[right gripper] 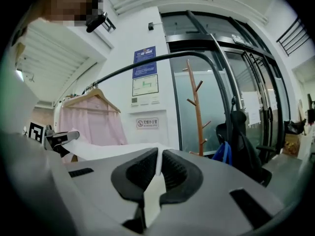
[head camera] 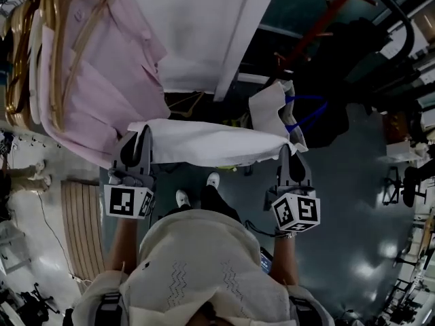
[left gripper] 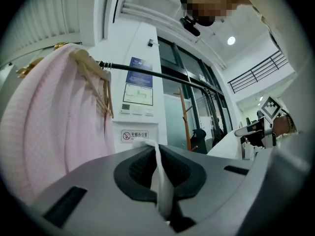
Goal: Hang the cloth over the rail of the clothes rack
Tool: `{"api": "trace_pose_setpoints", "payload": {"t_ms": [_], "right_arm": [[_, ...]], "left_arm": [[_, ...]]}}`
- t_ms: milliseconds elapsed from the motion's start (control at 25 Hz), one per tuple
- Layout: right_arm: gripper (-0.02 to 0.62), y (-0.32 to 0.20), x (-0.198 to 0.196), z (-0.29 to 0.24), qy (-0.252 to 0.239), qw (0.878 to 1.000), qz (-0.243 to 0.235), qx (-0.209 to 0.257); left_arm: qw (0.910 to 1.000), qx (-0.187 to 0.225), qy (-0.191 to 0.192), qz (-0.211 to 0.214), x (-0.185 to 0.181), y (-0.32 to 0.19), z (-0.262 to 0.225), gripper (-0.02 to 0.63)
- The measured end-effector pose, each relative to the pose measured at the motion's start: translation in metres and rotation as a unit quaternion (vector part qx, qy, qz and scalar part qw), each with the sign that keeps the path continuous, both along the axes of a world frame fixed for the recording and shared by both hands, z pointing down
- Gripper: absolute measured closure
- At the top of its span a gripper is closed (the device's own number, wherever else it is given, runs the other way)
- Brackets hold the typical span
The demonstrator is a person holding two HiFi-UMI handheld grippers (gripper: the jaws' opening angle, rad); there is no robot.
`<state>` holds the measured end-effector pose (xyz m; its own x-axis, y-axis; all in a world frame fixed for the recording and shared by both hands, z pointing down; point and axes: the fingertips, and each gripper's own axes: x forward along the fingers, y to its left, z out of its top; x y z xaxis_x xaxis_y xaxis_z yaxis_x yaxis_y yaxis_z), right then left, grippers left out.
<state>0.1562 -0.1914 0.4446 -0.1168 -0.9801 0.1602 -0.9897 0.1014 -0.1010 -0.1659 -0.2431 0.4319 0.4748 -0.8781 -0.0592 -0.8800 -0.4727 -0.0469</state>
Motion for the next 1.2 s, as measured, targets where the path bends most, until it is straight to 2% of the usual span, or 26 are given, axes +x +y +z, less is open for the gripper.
{"api": "trace_pose_setpoints", "payload": {"t_ms": [280,400,520,680,840,1080,1200], "right_arm": [[0.572,-0.075,0.028,-0.079,-0.009,0.995,-0.084,0.049],[0.572,-0.094,0.031,-0.128,0.004,0.986,-0.131,0.098],[0.572,-0.108,0.029,-0.185,0.030,0.974,-0.162,0.156],[0.572,-0.109,0.021,-0.246,0.053,0.966,-0.167,0.192],[0.572,-0.104,0.014,-0.301,0.065,0.959,-0.173,0.215],[0.572,-0.097,0.004,-0.372,0.095,0.944,-0.173,0.265],[0.572,-0.100,0.000,-0.395,0.111,0.940,-0.163,0.279]], "left_arm": [[0.9980,0.057,-0.002,-0.025,0.028,-0.032,-0.076,0.589],[0.9954,0.090,-0.008,-0.034,0.033,-0.040,-0.114,0.589],[0.9892,0.139,-0.023,-0.042,0.034,-0.047,-0.162,0.589],[0.9755,0.208,-0.059,-0.040,0.030,-0.048,-0.230,0.588],[0.9628,0.257,-0.072,-0.043,0.024,-0.045,-0.290,0.589],[0.9487,0.294,-0.103,-0.055,0.018,-0.052,-0.353,0.589],[0.9480,0.293,-0.114,-0.049,0.018,-0.060,-0.371,0.589]]}}
